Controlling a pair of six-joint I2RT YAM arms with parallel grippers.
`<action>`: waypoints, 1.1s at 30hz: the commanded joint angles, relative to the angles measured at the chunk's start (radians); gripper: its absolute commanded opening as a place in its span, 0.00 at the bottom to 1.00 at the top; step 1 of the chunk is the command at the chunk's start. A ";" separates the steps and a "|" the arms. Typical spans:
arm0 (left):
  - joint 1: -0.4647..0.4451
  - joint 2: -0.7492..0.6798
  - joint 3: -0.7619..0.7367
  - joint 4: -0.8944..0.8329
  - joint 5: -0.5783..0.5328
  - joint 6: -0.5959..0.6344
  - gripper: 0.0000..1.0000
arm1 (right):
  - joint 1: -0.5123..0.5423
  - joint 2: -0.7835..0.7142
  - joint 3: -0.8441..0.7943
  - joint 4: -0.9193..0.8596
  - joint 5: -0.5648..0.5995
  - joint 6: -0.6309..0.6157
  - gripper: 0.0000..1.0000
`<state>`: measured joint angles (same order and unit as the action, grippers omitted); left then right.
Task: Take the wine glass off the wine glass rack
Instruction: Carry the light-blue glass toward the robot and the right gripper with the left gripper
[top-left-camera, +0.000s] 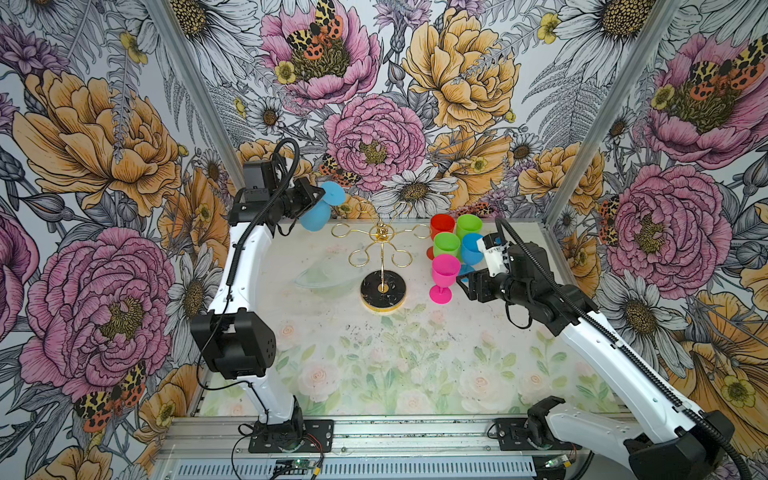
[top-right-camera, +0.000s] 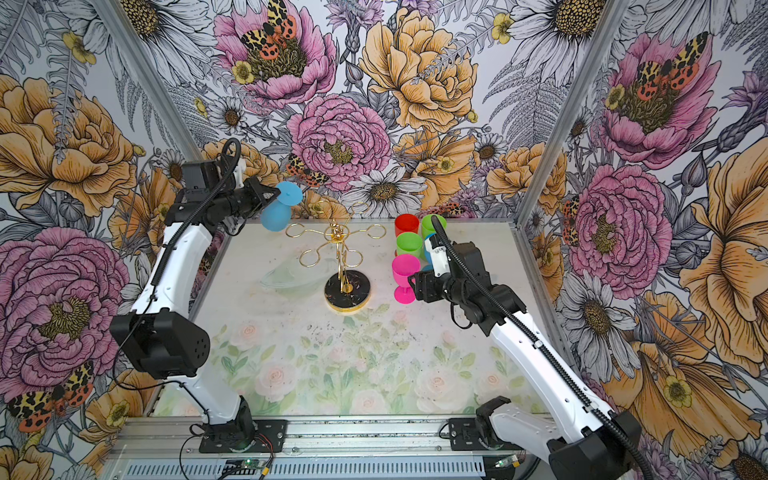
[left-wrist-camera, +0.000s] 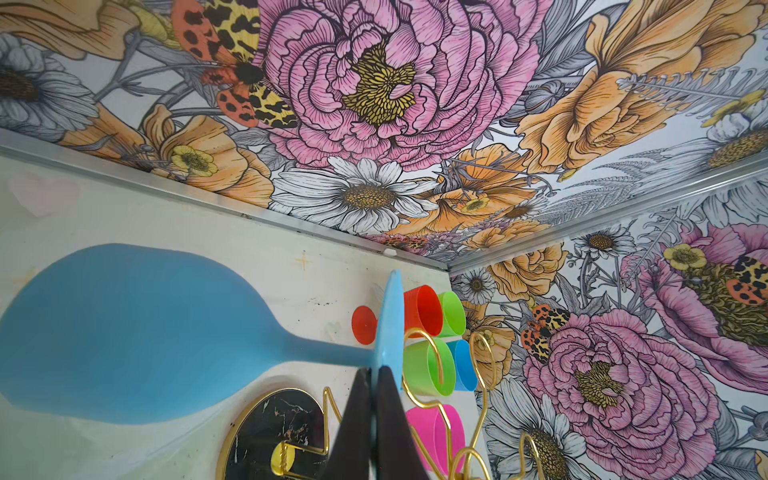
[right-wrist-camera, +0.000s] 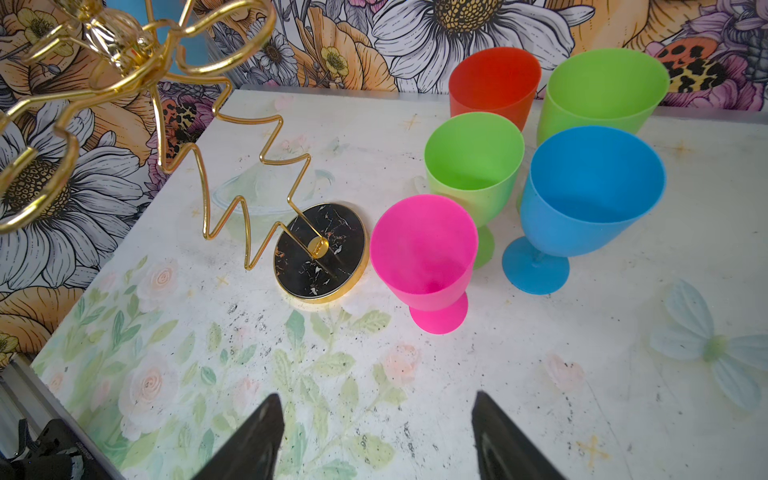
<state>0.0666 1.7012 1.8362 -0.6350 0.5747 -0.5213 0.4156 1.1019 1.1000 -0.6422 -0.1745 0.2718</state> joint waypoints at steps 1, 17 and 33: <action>0.012 -0.085 -0.083 -0.006 -0.094 0.067 0.00 | 0.010 0.009 -0.003 0.038 -0.008 0.012 0.72; -0.057 -0.459 -0.427 -0.295 -0.226 0.332 0.00 | 0.012 0.021 -0.002 0.057 0.023 0.029 0.72; -0.222 -0.657 -0.583 -0.437 0.120 0.429 0.00 | 0.013 0.054 0.018 0.068 0.056 0.076 0.72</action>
<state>-0.1371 1.0676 1.2720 -1.0595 0.5289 -0.1303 0.4202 1.1469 1.1004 -0.5991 -0.1398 0.3264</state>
